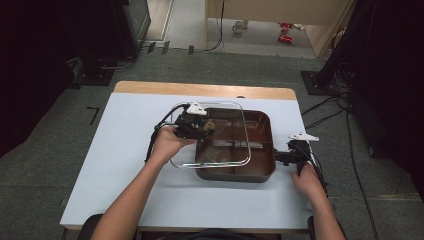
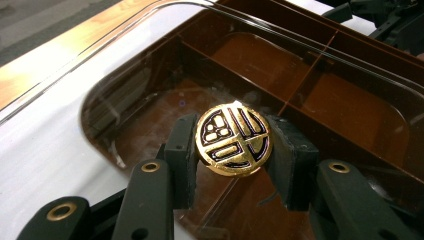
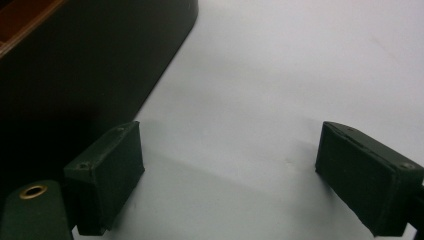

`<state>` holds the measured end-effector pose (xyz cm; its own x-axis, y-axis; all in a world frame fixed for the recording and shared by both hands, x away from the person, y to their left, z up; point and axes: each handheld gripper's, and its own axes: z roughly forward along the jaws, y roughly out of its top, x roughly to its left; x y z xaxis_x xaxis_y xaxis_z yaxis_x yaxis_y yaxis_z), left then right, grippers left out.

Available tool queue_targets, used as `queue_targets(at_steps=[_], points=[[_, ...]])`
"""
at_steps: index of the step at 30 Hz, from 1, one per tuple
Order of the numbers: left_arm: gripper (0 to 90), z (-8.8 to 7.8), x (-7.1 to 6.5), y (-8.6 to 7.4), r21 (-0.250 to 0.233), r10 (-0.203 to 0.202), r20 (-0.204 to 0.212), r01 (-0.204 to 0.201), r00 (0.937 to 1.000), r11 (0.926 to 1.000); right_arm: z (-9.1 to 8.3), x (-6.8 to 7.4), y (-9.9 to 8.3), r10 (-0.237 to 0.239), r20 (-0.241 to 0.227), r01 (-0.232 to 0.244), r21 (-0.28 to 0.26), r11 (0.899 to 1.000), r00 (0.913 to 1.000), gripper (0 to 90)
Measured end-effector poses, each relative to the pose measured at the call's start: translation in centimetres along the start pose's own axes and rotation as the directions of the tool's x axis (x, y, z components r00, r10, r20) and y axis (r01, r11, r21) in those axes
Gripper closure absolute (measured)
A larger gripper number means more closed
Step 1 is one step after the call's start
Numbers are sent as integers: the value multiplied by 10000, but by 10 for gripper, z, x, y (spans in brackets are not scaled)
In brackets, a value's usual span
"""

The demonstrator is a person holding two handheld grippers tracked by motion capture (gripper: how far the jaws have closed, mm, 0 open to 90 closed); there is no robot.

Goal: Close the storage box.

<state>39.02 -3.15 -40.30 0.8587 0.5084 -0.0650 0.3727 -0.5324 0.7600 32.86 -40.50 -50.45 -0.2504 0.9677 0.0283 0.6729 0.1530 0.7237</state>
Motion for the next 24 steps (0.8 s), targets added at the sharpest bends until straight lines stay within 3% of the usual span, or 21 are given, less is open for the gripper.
queue_targets(at_steps=[11, 24], points=[[591, 26, -18, 14, 147, 242, 543, -250, 9982, 9996, 0, 0, 0, 5, -3, -5, 0, 10000, 10000, 112], [591, 55, -38, 27, 348, 437, 828, -467, 9956, 9983, 0, 0, 0, 18, -1, -18, 8, 10000, 10000, 112]])
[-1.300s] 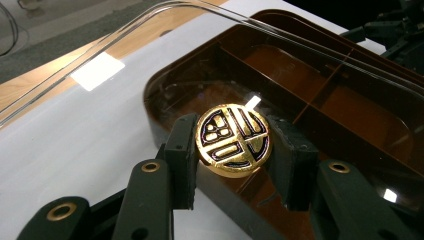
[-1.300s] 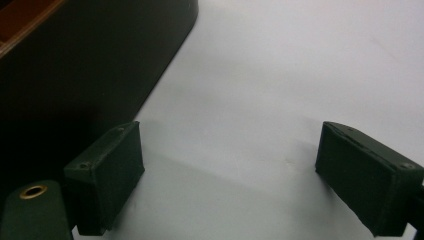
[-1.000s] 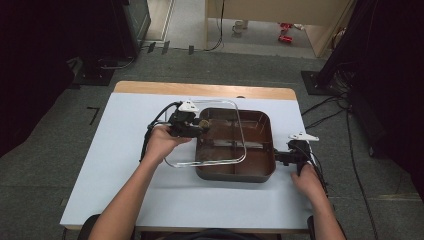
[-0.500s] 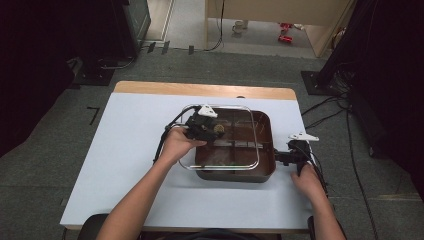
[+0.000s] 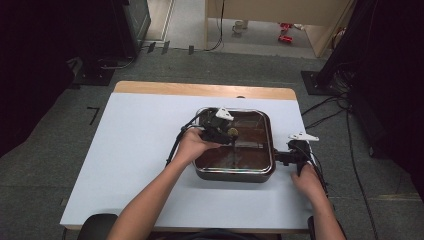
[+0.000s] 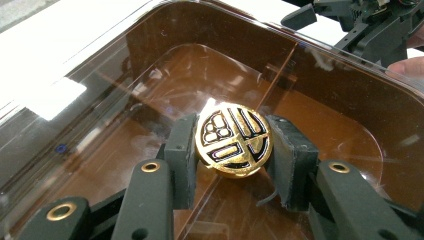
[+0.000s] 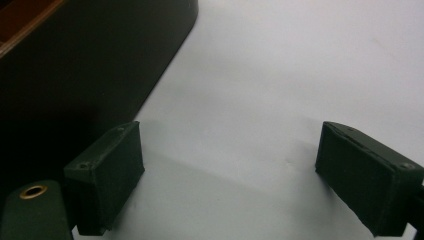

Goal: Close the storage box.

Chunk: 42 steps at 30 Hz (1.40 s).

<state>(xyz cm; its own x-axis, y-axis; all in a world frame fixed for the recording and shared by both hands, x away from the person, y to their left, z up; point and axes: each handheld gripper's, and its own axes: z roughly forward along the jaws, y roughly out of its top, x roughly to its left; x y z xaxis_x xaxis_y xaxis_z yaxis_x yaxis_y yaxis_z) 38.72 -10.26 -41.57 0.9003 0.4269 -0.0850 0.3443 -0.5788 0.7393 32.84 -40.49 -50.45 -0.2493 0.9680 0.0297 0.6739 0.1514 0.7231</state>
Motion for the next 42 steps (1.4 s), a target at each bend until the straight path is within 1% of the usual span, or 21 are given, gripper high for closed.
queue_targets(at_steps=[2, 4, 7, 12, 17, 22, 24, 26, 27, 29, 30, 32, 34, 35, 36, 39, 42], points=[[591, 6, -2, 2, 40, 51, 39, -51, 10000, 10000, 0, 0, 0, -1, -1, 1, -4, 10000, 10000, 112], [591, 10, -4, 4, 159, 174, -11, -174, 9998, 9997, 0, 0, 0, -4, 0, 4, -3, 10000, 10000, 112], [590, 15, -4, 4, 288, 169, 9, -169, 9999, 9994, 0, 0, 0, -3, -3, 3, -2, 10000, 10000, 113], [590, 15, -5, 2, 264, 65, -38, -64, 10000, 9996, 0, 0, 0, 8, -3, -8, 2, 10000, 10000, 113], [588, 15, -4, -1, 83, -44, 102, 43, 9999, 10000, 0, 0, 0, 3, 1, -3, -2, 10000, 10000, 113], [582, 15, -3, -1, 109, -67, 139, 65, 9999, 9999, 0, 0, 0, -29, 5, 29, -17, 10000, 10000, 113], [577, 15, -2, -1, 92, -139, 239, 137, 9996, 9999, 0, 0, 0, 1, 1, -1, -2, 10000, 10000, 113], [548, 13, -1, -1, 15, -252, 413, 251, 9988, 9997, 0, 0, 0, 0, 0, 0, -2, 10000, 10000, 113], [526, 11, -1, 0, -17, -285, 420, 286, 9987, 9996, 0, 0, 0, -1, 0, 1, -3, 10000, 10000, 112], [458, 9, -1, 1, -93, -348, 455, 353, 9984, 9993, 0, 0, 0, -2, 0, 2, -5, 10000, 10000, 112], [422, 6, 0, 2, -169, -428, 576, 438, 9974, 9989, 0, 0, 0, -6, 0, 6, -6, 10000, 10000, 112], [394, 4, 0, 3, -115, -386, 459, 392, 9982, 9992, 0, 0, 0, -20, 3, 20, -12, 10000, 10000, 113], [368, 1, 0, 4, -14, -296, 139, 296, 9995, 9996, 0, 0, 0, -21, 0, 21, -17, 10000, 10000, 113], [360, -1, 0, 4, 14, -302, 64, 302, 9995, 9995, 0, 0, 0, -14, 3, 14, -21, 10000, 10000, 113], [353, -3, 0, 4, 35, -271, 25, 271, 9996, 9996, 0, 0, 0, -13, 5, 13, -20, 10000, 10000, 113], [350, -11, 0, 4, -51, -346, 124, 346, 9993, 9994, 0, 0, 0, -8, -1, 8, -27, 10000, 10000, 113], [338, -17, -1, 4, -22, -344, 64, 344, 9994, 9994, 0, 0, 0, 20, 4, -20, -26, 10000, 10000, 113]])
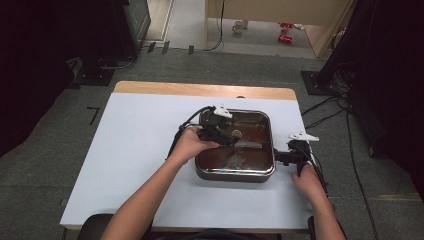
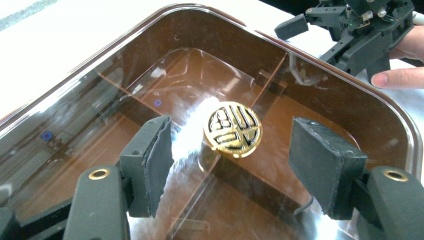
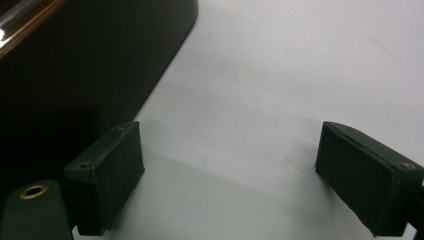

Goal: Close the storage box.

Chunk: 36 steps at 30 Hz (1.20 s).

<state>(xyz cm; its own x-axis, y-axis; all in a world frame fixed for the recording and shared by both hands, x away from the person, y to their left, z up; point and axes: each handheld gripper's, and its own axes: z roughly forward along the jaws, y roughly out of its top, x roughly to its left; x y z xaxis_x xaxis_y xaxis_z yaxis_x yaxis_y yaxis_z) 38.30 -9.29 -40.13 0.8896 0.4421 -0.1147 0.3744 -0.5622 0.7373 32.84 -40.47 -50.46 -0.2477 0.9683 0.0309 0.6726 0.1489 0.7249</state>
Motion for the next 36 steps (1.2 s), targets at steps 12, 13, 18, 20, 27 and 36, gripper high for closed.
queue_targets(at_steps=[12, 13, 18, 20, 27, 36], points=[[304, -28, 7, -13, -112, -524, -349, 520, 9980, 9986, 0, 0, 0, -8, -5, 8, 16, 10000, 10000, 113], [304, -30, 8, -14, -135, -626, -374, 621, 9973, 9980, 0, 0, 0, -8, -5, 8, 16, 10000, 10000, 113], [300, -45, 9, -27, -295, -854, -470, 840, 9952, 9960, 0, 0, 0, -29, -3, 29, 6, 10000, 10000, 113], [300, -47, 10, -29, -289, -874, -440, 862, 9952, 9959, 0, 0, 0, -14, -5, 14, 12, 10000, 10000, 113], [297, -63, 9, -47, -468, -966, -689, 935, 9929, 9945, 0, 0, 0, -8, 0, 8, 4, 10000, 10000, 113], [290, -80, 11, -66, -657, -1193, -1045, 1129, 9873, 9914, 0, 0, 0, -14, -1, 14, 4, 10000, 10000, 113]])
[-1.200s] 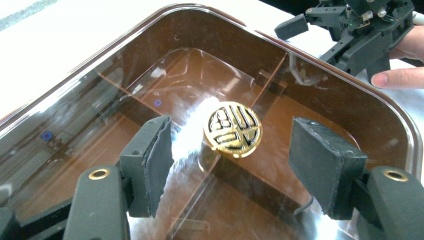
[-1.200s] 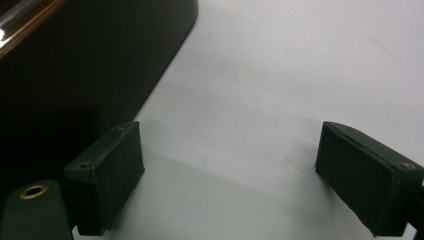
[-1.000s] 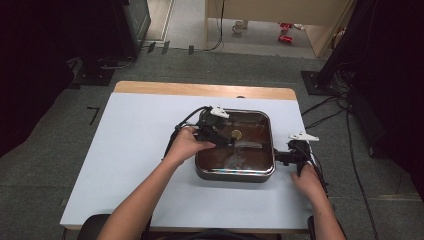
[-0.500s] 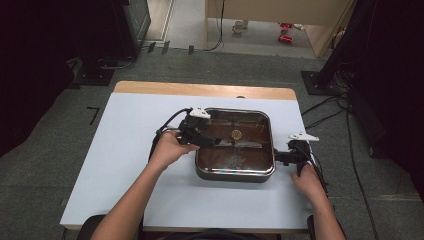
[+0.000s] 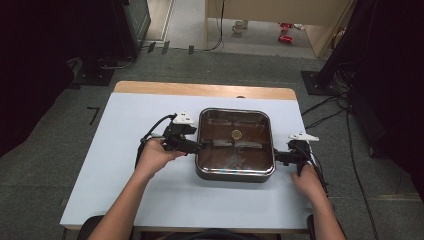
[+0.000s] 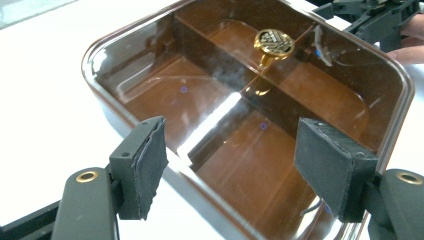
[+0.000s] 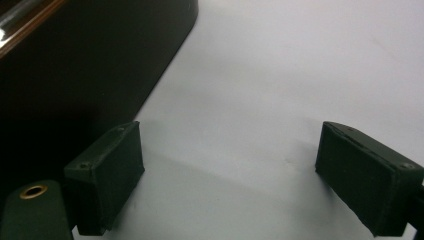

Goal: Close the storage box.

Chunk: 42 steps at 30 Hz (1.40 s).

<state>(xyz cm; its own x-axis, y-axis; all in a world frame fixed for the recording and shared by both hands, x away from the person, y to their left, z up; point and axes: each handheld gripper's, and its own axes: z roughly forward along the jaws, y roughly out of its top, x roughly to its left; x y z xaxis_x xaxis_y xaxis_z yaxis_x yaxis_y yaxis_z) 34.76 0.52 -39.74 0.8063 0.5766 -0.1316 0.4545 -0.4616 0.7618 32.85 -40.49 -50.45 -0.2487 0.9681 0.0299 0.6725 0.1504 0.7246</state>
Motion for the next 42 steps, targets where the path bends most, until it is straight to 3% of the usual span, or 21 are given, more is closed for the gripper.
queue_targets(at_steps=[13, 24, 27, 28, 32, 42], points=[[282, -23, 10, -40, -203, -416, -827, 400, 9957, 9990, 0, 0, 0, 15, -1, -15, 4, 10000, 10000, 113], [253, -20, 9, -80, 82, -363, -1366, 378, 9900, 9993, 0, 0, 0, -2, 2, 2, 14, 10000, 10000, 112], [232, -18, 6, -92, 205, -306, -1617, 344, 9864, 9992, 0, 0, 0, 2, 5, -2, 14, 10000, 10000, 113], [225, -16, 5, -98, 480, -237, -1802, 329, 9833, 9983, 0, 0, 0, 4, 5, -4, 13, 10000, 10000, 113], [225, -12, 0, -106, 548, -414, -1664, 512, 9852, 9972, 0, 0, 0, 8, 3, -8, 9, 10000, 10000, 113], [191, 3, -12, -124, 1022, -117, -1257, 246, 9920, 9945, 0, 0, 0, 11, 3, -11, 10, 10000, 10000, 113]])
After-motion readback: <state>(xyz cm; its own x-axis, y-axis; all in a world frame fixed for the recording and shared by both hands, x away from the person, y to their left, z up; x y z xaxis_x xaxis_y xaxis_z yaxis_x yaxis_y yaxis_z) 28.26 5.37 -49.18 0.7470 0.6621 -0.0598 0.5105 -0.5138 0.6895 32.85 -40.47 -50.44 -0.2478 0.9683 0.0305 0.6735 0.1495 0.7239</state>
